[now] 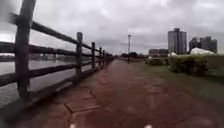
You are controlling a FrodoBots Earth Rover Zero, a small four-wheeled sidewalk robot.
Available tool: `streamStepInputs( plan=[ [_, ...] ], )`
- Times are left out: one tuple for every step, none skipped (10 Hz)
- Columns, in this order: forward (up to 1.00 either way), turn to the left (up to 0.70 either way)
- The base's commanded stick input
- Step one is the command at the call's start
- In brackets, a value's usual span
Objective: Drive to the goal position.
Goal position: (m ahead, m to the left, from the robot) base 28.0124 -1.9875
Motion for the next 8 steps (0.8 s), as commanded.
streamStepInputs(
  plan=[
    [0.85, -0.13],
    [0.85, -0.31],
    [0.85, -0.33],
    [0.85, -0.33],
    [0.85, -0.33],
    [0.85, -0.33],
    [0.85, -0.33],
    [0.85, -0.33]
  ],
)
